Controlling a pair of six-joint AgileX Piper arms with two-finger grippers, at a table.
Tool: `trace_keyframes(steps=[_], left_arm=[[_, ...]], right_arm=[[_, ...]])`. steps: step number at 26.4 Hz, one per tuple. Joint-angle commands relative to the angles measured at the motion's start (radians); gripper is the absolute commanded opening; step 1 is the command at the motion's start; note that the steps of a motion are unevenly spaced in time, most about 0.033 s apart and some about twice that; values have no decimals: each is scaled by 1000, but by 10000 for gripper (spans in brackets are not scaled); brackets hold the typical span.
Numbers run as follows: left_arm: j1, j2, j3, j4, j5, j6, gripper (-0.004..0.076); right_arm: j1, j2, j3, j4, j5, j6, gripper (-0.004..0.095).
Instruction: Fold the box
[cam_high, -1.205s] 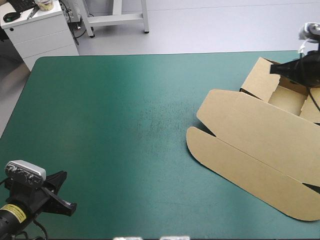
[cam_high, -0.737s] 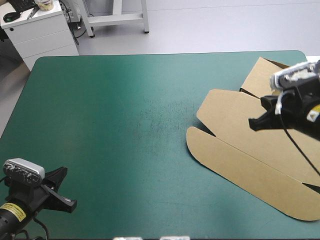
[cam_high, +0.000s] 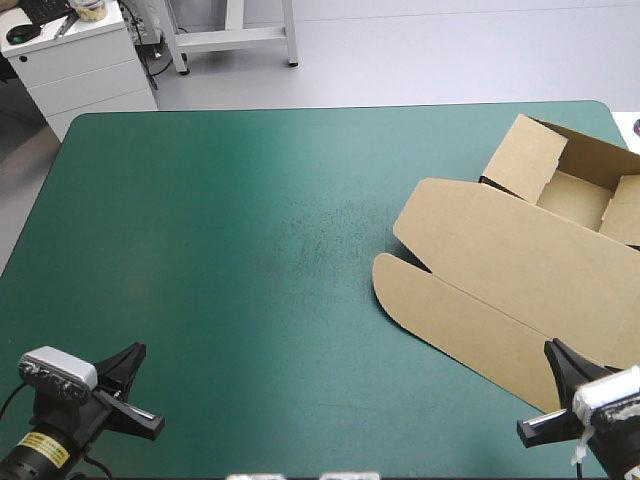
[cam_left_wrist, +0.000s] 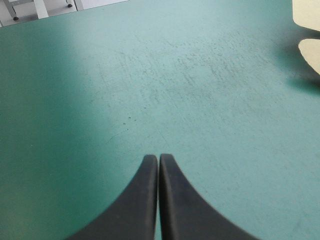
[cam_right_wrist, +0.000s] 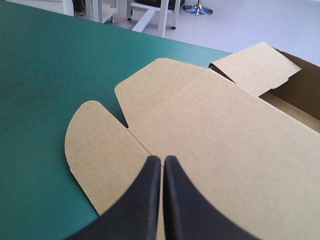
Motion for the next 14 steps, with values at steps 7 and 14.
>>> trace_keyframes(steps=[7,14], left_arm=[[-5,-175,12,-33,-81,22,-10],[-5,-224,12,-34,-50,23,-10]], right_arm=[[3,-160,43,-31,-106,59,-1],[3,-160,45,-62,-82,155,-1]])
